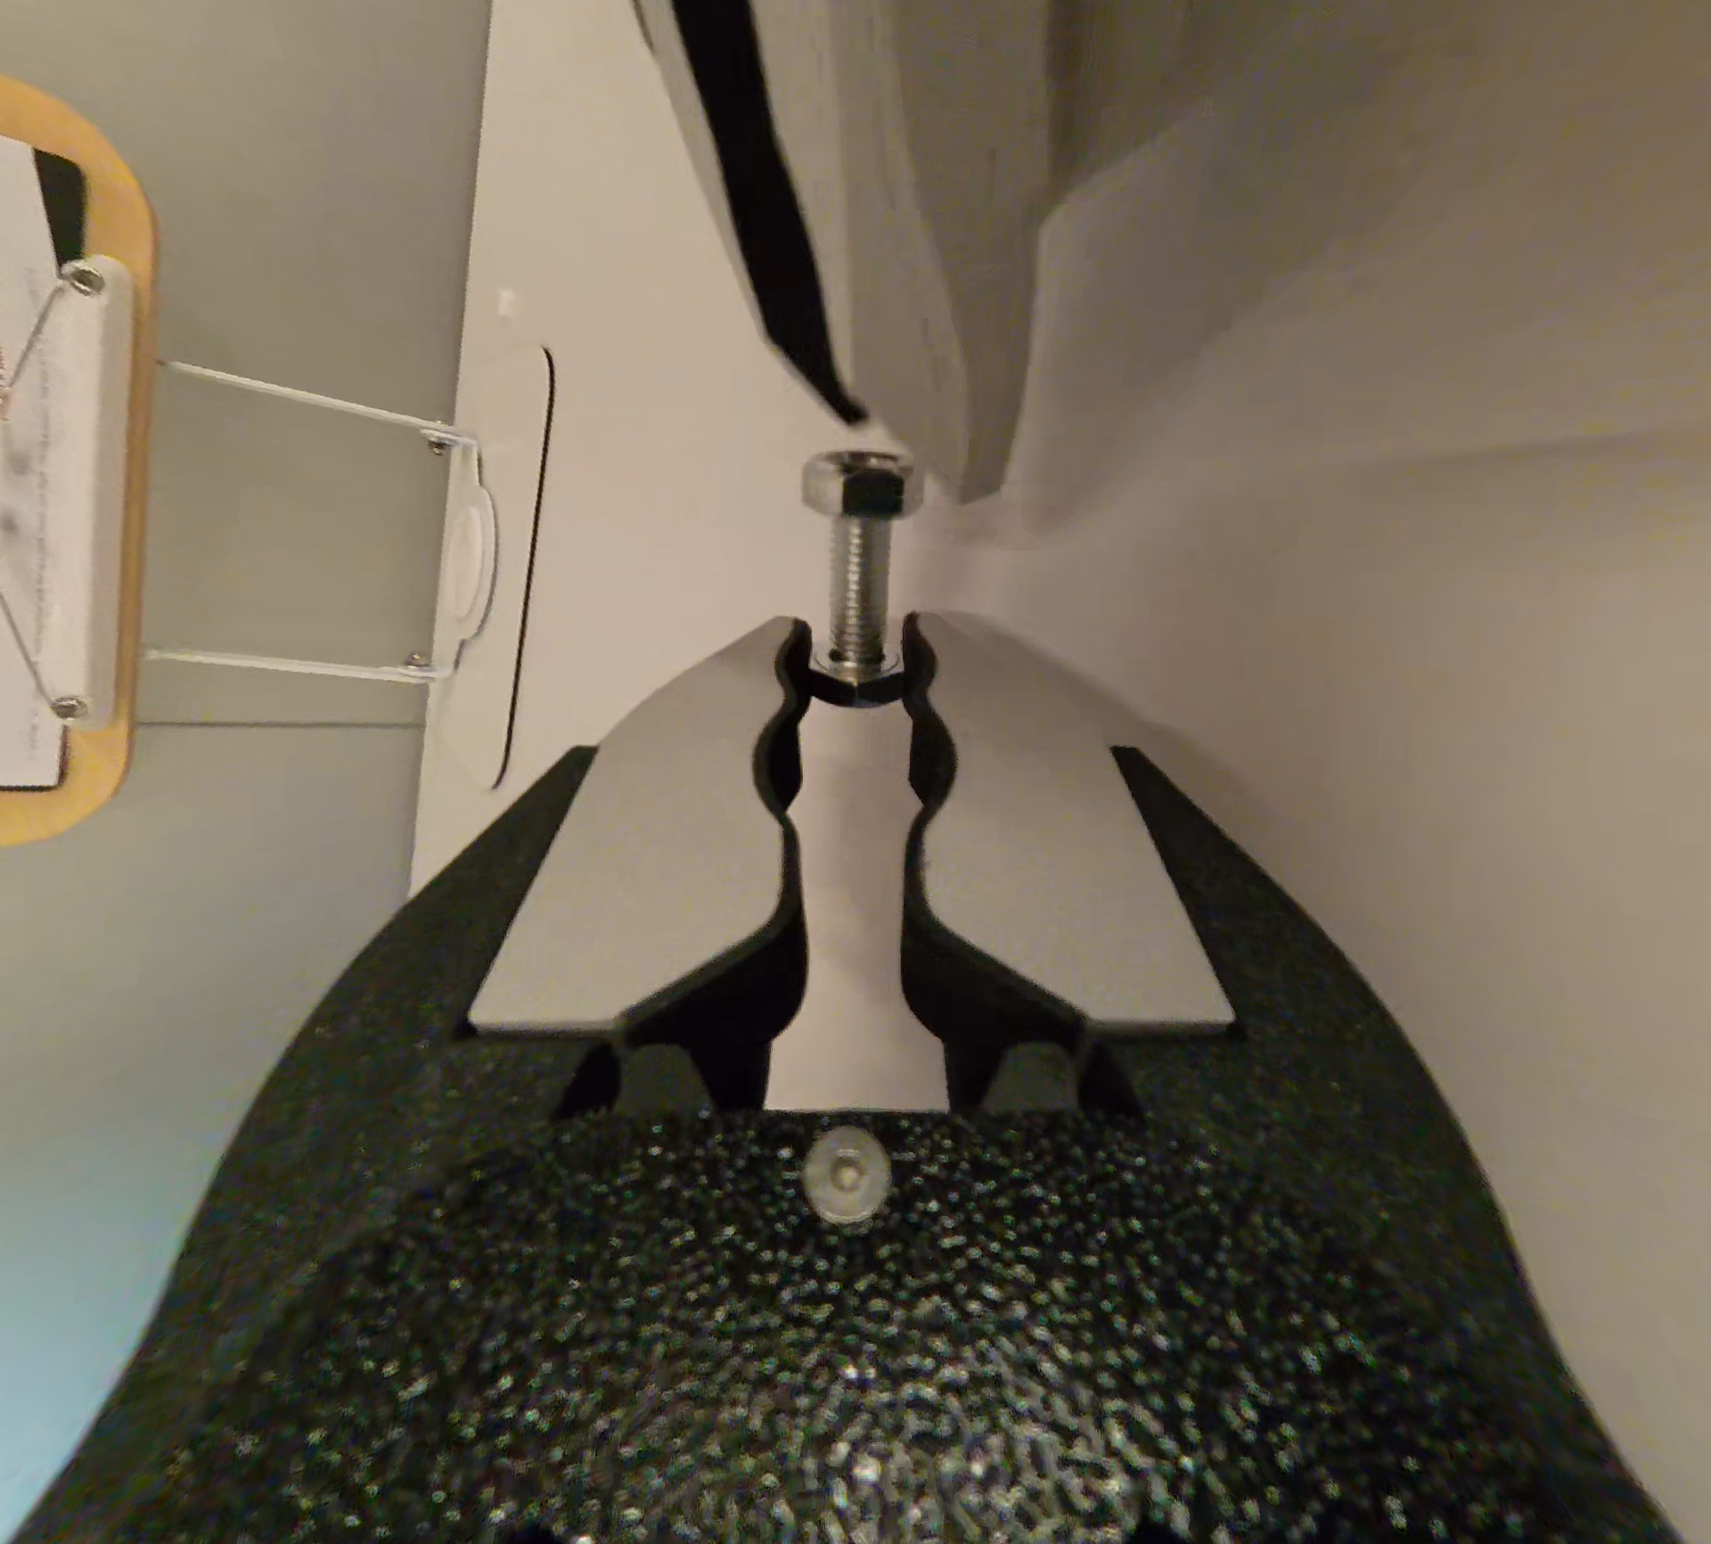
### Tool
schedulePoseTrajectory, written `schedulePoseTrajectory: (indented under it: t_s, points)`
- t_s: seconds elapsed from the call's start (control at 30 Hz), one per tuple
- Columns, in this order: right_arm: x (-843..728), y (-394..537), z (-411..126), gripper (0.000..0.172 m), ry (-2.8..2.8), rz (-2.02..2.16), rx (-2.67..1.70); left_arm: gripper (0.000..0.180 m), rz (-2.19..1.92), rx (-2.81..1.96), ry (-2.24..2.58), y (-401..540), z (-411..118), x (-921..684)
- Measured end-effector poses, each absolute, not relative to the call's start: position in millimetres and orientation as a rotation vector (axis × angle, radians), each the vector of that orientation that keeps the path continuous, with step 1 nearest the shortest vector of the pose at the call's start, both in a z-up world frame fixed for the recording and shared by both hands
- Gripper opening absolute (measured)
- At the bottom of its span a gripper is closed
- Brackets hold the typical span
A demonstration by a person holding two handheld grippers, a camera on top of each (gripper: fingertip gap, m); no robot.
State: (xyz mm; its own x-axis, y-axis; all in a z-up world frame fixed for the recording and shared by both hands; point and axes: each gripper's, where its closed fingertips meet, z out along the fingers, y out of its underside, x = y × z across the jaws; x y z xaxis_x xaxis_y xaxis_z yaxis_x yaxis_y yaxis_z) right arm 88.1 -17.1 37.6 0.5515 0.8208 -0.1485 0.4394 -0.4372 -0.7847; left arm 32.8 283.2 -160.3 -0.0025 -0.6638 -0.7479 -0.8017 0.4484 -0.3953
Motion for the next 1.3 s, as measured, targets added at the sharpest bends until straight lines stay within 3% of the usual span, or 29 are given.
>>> schedulePoseTrajectory:
  t_s: [0.17, 0.27, 0.4, 0.43, 0.53, 0.63, 0.73, 0.9, 1.0, 1.1, 1.2, 1.3]
  points:
    - [100, -4, 50, 0.053, -1.375, 0.039, -1.633, 0.018, 0.138, -1.308, 1.725, 284, -165, 32]
    - [88, -12, 50, 0.046, -1.45, -0.003, -1.486, 0.018, 0.13, -1.298, 1.736, 281, -165, 34]
    - [81, -15, 39, 0.018, -1.498, -0.02, -1.473, 0.018, 0.13, -1.273, 1.738, 277, -162, 37]
    - [81, -15, 38, 0.017, -1.487, -0.01, -1.502, 0.018, 0.139, -1.273, 1.744, 278, -163, 36]
    - [82, -16, 34, 0.017, -1.363, 0.198, -1.737, 0.018, 0.153, -1.265, 1.757, 277, -165, 34]
    - [82, -20, 39, 0.017, -0.979, 0.731, -2.092, 0.018, 0.175, -1.232, 1.769, 275, -164, 36]
    - [85, -19, 56, 0.024, -0.852, 1.016, -2.046, 0.018, 0.135, -1.243, 1.731, 275, -156, 38]
    - [99, -7, 59, 0.04, -1.318, 0.281, -1.599, 0.018, 0.074, -1.299, 1.709, 276, -157, 35]
    - [92, -15, 52, 0.04, -1.493, 0.054, -1.405, 0.018, 0.064, -1.296, 1.712, 275, -156, 36]
    - [83, -17, 48, 0.02, -1.504, 0.032, -1.406, 0.018, 0.055, -1.281, 1.719, 271, -156, 39]
    - [84, -12, 44, 0.019, -1.327, 0.235, -1.71, 0.018, 0.122, -1.258, 1.715, 275, -155, 36]
    - [82, -17, 53, 0.019, -0.853, 0.915, -2.09, 0.018, 0.198, -1.199, 1.716, 276, -151, 36]
